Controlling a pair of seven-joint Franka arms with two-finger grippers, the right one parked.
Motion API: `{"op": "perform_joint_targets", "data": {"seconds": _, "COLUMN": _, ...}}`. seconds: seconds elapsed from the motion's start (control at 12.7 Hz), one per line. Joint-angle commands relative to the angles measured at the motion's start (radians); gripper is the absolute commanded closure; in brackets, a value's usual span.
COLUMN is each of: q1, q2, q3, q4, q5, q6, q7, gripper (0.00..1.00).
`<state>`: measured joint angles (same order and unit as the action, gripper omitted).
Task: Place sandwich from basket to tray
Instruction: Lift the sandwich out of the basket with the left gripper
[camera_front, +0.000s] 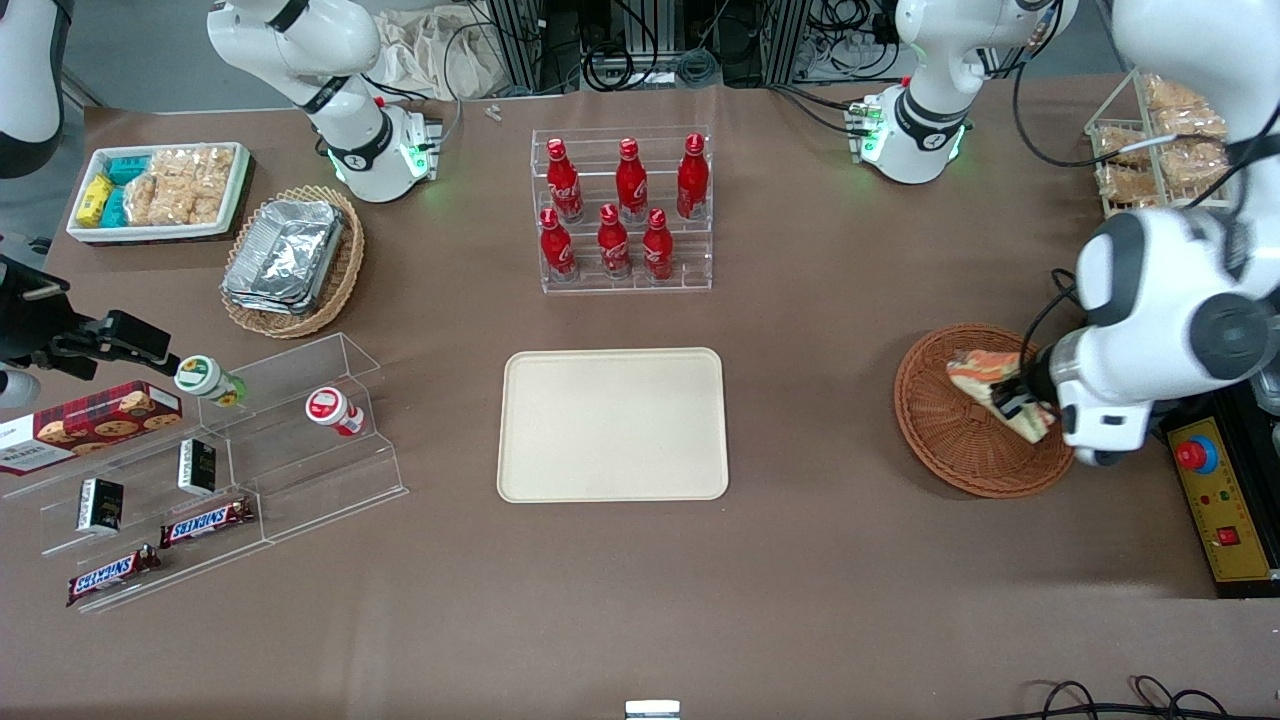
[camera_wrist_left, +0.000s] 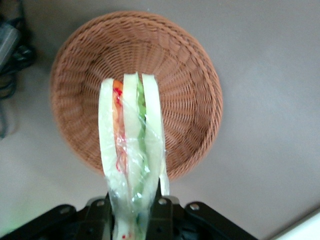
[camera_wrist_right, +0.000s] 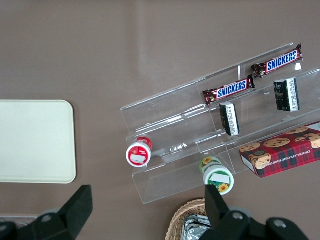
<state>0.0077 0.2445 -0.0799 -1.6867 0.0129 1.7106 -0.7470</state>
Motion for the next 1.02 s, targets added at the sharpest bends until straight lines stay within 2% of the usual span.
{"op": "perform_joint_targets", "data": {"seconds": 0.0, "q1": -0.006, "q2": 0.016, "q3": -0.018, "q4": 0.200, "q5": 0.005, "q6": -0.190, "q7": 0.003, "gripper": 1.00}}
{"op": "perform_joint_targets", "data": {"seconds": 0.16, "q1": -0.005, "q2": 0.012, "q3": -0.069, "q4": 0.239, "q5": 0.004, "q6": -0.229, "q7": 0.055, "gripper": 1.00}}
{"op": "perform_joint_targets", "data": {"seconds": 0.31, "q1": -0.006, "q2": 0.001, "q3": -0.160, "q4": 0.240, "q5": 0.015, "q6": -0.244, "q7": 0.133, "gripper": 1.00}}
{"op": "perform_joint_targets", "data": {"seconds": 0.71, "q1": -0.035, "q2": 0.036, "q3": -0.392, "q4": 0.233, "q5": 0.015, "q6": -0.169, "q7": 0.137, "gripper": 0.97}}
{"op": "perform_joint_targets", "data": {"seconds": 0.87, "q1": -0.133, "q2": 0.102, "q3": -0.396, "q4": 0.236, "q5": 0.016, "q6": -0.106, "q7": 0.117, "gripper": 0.89}}
{"op": "perform_joint_targets", "data": {"seconds": 0.94, "q1": -0.167, "q2": 0.140, "q3": -0.396, "q4": 0.240, "q5": 0.016, "q6": -0.070, "q7": 0.114, "gripper": 0.87}}
